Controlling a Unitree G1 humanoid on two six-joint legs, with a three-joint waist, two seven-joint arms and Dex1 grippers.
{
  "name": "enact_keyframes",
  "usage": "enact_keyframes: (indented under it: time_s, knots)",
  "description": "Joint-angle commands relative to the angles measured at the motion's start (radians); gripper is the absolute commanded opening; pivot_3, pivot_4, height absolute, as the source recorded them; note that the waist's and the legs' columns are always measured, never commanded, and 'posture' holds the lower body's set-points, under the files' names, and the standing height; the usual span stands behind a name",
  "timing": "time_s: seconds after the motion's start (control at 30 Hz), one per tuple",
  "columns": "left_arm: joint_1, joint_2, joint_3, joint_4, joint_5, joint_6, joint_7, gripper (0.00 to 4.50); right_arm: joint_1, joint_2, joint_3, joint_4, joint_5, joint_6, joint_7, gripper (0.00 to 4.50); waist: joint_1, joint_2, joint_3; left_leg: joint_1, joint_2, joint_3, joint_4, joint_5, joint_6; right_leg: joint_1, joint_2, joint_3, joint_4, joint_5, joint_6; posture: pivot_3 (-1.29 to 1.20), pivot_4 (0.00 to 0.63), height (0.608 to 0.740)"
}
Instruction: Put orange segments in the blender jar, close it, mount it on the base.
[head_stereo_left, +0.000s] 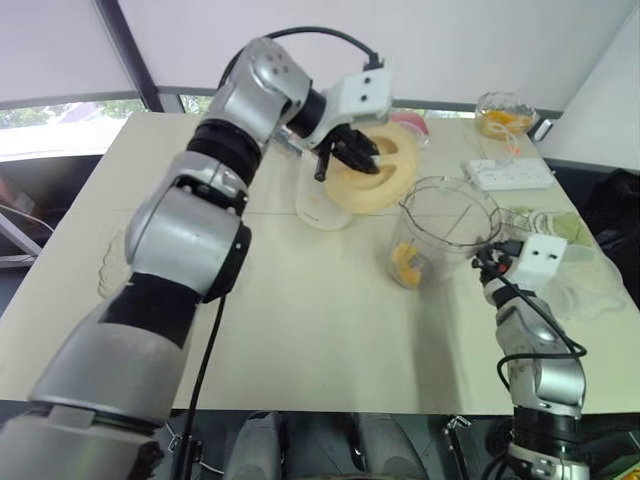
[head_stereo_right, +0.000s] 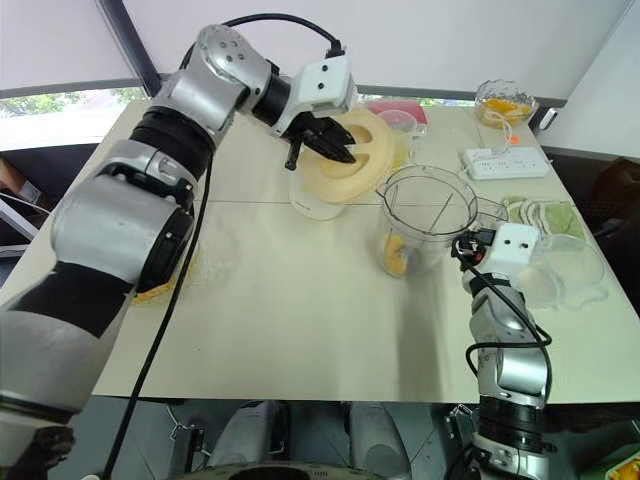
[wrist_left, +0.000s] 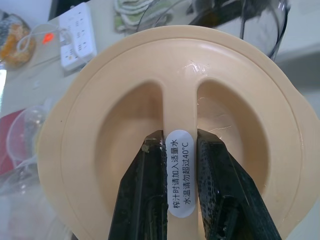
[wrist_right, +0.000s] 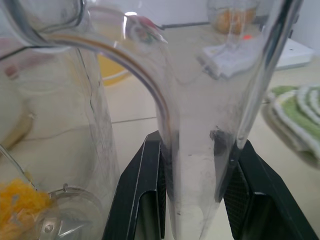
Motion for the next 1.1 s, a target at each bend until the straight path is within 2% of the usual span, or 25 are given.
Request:
enact_keyframes:
  time_s: [0.03, 0.23, 0.6, 1.1]
  knots:
    - [-0.073, -0.017, 0.032, -0.006, -0.008, 0.004, -0.001, 0.23, -0.043, 0.005, 0.030, -0.101, -0.010, -0.020, -0.013, 0.93, 0.001, 0.000, 0.000, 0.000, 0.000, 0.000, 0.000, 0.000, 0.000, 0.000, 0.000, 0.000, 0.000, 0.000, 0.000, 0.00, 0.150, 0.740]
    - [-0.104, -0.054, 0.035, 0.007, 0.005, 0.011, -0.013, 0.23, -0.048, -0.004, 0.083, -0.119, -0.048, -0.019, -0.012, 0.93, 0.001, 0.000, 0.000, 0.000, 0.000, 0.000, 0.000, -0.001, 0.001, 0.000, 0.000, 0.000, 0.000, 0.000, 0.000, 0.00, 0.150, 0.740]
    - [-0.115, -0.075, 0.015, 0.008, 0.039, 0.032, -0.133, 0.23, -0.060, 0.009, 0.154, -0.114, -0.077, 0.015, 0.010, 0.93, 0.000, 0.000, 0.000, 0.000, 0.000, 0.000, 0.000, -0.001, 0.001, -0.001, 0.001, 0.000, 0.000, 0.000, 0.000, 0.00, 0.150, 0.740]
    - [-0.064, -0.125, -0.028, 0.014, 0.107, 0.017, -0.131, 0.23, -0.039, 0.005, 0.209, -0.112, -0.117, 0.054, 0.022, 0.93, 0.001, 0.000, 0.000, 0.000, 0.000, 0.000, 0.000, -0.001, 0.001, 0.000, 0.001, 0.000, 0.000, 0.000, 0.000, 0.00, 0.150, 0.740]
